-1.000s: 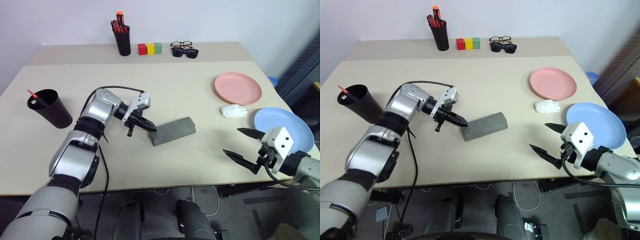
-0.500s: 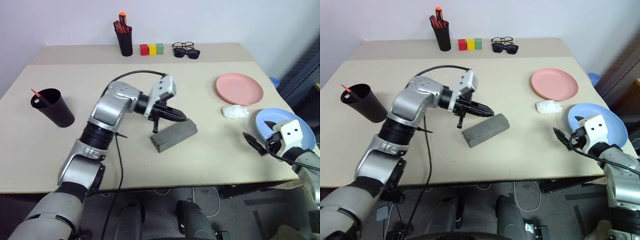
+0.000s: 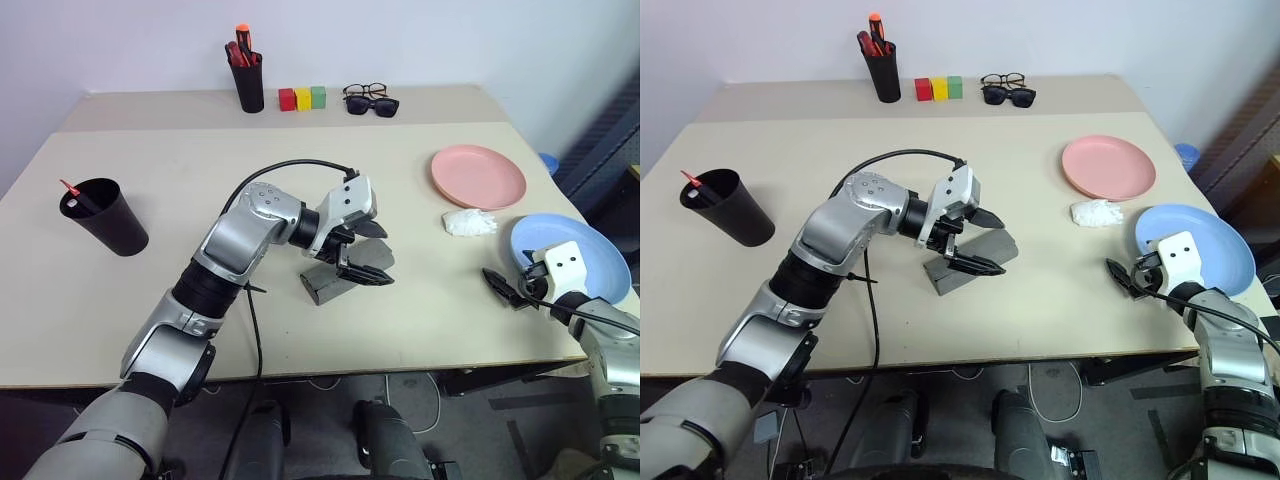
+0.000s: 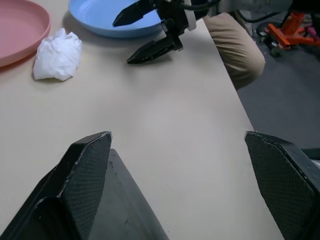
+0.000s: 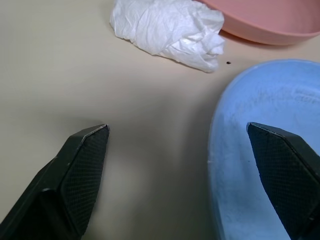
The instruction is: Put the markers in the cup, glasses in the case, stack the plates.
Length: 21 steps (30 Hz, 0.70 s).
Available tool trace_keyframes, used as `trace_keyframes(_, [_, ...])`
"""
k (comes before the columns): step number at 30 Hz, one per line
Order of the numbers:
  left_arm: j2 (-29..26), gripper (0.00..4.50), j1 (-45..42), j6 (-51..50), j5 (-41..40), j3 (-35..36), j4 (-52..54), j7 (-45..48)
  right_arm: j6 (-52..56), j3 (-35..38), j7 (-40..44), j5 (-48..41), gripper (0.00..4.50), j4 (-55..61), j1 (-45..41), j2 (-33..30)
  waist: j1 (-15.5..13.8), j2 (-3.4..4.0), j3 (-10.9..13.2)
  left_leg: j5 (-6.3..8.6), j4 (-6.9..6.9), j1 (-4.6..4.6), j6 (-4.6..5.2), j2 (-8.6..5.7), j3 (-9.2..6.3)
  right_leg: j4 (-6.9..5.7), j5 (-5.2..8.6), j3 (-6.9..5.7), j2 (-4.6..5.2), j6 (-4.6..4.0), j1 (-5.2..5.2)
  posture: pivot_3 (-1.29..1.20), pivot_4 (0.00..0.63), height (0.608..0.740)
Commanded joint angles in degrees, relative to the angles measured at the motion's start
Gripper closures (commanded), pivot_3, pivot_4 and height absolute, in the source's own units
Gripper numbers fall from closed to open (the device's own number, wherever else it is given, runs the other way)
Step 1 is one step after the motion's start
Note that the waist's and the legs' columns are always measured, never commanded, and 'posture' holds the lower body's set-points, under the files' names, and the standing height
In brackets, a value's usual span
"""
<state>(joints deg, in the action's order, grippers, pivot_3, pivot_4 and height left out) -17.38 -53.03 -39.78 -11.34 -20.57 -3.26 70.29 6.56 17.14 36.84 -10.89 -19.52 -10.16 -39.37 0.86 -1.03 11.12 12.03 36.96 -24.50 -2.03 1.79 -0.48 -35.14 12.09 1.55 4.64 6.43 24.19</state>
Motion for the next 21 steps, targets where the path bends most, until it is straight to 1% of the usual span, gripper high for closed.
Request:
trace_keyframes(1, [0.38,0.00,-1.53,-1.10,-1.91,0.89,2.97,-1.46,0.45,0.21,-0.70,-0.02,1.85,-1.07,-1.03,-0.33,0.02,0.00,0.00,0.00,0.00,0.00,0.00,0.00,0.00,0.00,0.00,0.00,-0.01,0.00,0.00,0.00,0.150,0.740])
trace_keyframes(3, [0.36,0.00,-1.65,-1.48,-2.27,1.05,3.20,-2.22,0.87,0.05,-1.08,0.19,2.85,-1.66,-1.23,-0.46,0.02,0.00,0.00,0.00,0.00,0.00,0.00,0.00,0.00,0.00,0.00,0.00,0.00,0.00,0.00,0.00,0.150,0.740])
trace_keyframes(5, [0.08,0.00,-1.63,-1.32,-2.54,1.06,3.19,-2.75,1.27,0.06,-1.42,0.13,3.94,-1.67,-1.18,-0.52,0.06,0.00,0.00,0.00,0.00,0.01,0.00,0.00,0.00,0.00,0.00,0.00,-0.01,0.00,0.00,0.00,0.150,0.740])
trace_keyframes(6, [0.01,0.00,-1.60,-1.44,-2.79,1.17,3.23,-3.10,1.32,0.04,-1.66,0.24,4.32,-1.54,-1.07,-0.60,0.16,0.00,0.00,0.00,-0.01,0.01,0.00,0.00,-0.01,0.00,0.00,0.00,-0.01,0.00,0.00,0.00,0.150,0.740])
trace_keyframes(7, [-0.06,0.00,-1.60,-1.55,-3.04,1.24,3.29,-3.33,1.32,0.05,-1.88,0.34,4.46,-1.36,-0.95,-0.67,0.25,-0.01,-0.01,0.00,0.00,0.02,0.00,0.00,-0.01,-0.01,0.00,0.00,-0.01,0.00,0.00,0.00,0.150,0.740])
trace_keyframes(12, [-0.29,0.00,-1.30,-2.18,-4.18,1.70,3.79,-4.50,-0.50,-0.42,-4.81,3.23,4.46,0.95,-0.08,-1.42,0.04,0.00,-0.03,0.00,0.02,0.03,0.00,0.00,-0.01,0.01,0.00,0.00,-0.01,0.00,-0.06,0.00,0.150,0.740])
trace_keyframes(15, [-0.60,0.00,-0.91,-2.87,-4.84,2.41,4.17,-5.98,-3.20,-1.45,-6.70,6.14,4.46,1.46,-2.41,-2.55,0.05,0.00,-0.02,0.00,0.04,0.03,0.00,-0.01,-0.01,0.01,0.00,0.00,0.00,0.00,-0.06,0.00,0.150,0.740])
trace_keyframes(18, [-0.91,0.00,-0.62,-3.22,-5.11,2.98,4.03,-7.58,-5.30,-2.64,-8.58,8.16,4.46,0.10,-8.31,-3.32,0.40,0.07,0.00,0.00,0.03,0.03,0.00,-0.01,0.00,0.00,0.00,0.01,0.00,0.00,-0.03,0.00,0.150,0.740])
trace_keyframes(21, [-1.04,0.00,-0.26,-3.40,-4.69,3.39,3.30,-9.64,-8.16,-5.82,-8.73,10.31,4.46,-6.96,-18.47,-3.06,1.11,0.10,0.02,0.00,0.01,0.04,0.00,0.00,0.01,-0.02,-0.01,0.01,-0.01,0.00,0.01,0.00,0.150,0.740])
